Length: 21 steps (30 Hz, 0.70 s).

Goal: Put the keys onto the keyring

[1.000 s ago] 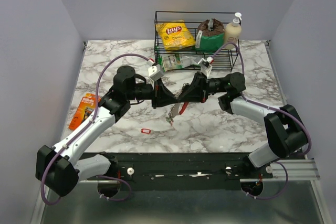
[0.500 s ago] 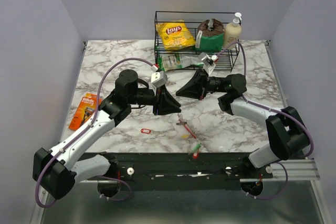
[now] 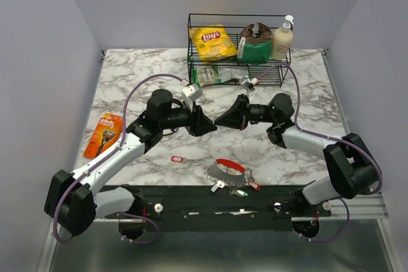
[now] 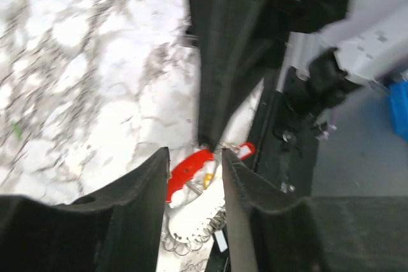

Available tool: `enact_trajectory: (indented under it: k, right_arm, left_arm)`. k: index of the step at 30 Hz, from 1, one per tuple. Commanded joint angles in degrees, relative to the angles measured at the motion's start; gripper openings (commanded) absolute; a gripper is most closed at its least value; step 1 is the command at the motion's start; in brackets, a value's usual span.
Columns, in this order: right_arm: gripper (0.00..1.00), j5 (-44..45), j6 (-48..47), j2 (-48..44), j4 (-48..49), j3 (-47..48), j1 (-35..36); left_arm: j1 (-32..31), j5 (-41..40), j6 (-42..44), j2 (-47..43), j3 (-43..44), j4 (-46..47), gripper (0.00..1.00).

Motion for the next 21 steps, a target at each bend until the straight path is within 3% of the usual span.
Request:
enact_trajectory:
  k: [1, 2, 3, 4, 7, 13, 21]
  right_arm:
    - [0.05, 8.29, -19.08, -5.96, -29.21, 0.10, -0.28]
    - [0.08, 9.26, -22.28, -7.54, -34.19, 0.89, -0.19]
    - [0.18, 11.79, -25.10, -8.25, -39.03, 2.46, -0.19]
    - [0.23, 13.21, -30.78, -8.78, -48.73, 3.35, -0.19]
    - [0.29, 16.47, -36.71, -9.05, -58.46, 3.71, -0.10]
    - [0.38, 23.23, -37.69, -6.86, -62.36, 0.64, 4.02]
    - [0.49, 34.39, -40.77, 0.00, -71.42, 4.14, 12.02]
  left_arm:
    - [0.25, -13.16, -6.95, 3.99, -0.74, 3.12, 0.52]
    - [0.25, -13.61, -7.75, 5.74, -1.00, 3.56, 0.54]
    - [0.34, -13.52, -8.10, 6.63, -1.00, 3.30, 0.56]
    - [0.25, -13.44, -8.19, 7.68, -1.00, 2.87, 0.58]
    - [0.17, -13.17, -8.11, 10.06, -1.96, 1.28, 0.58]
    - [0.52, -20.11, -8.63, 8.22, -4.78, 0.22, 0.61]
    - [3.41, -20.64, -11.97, 9.19, -4.69, 1.45, 0.68]
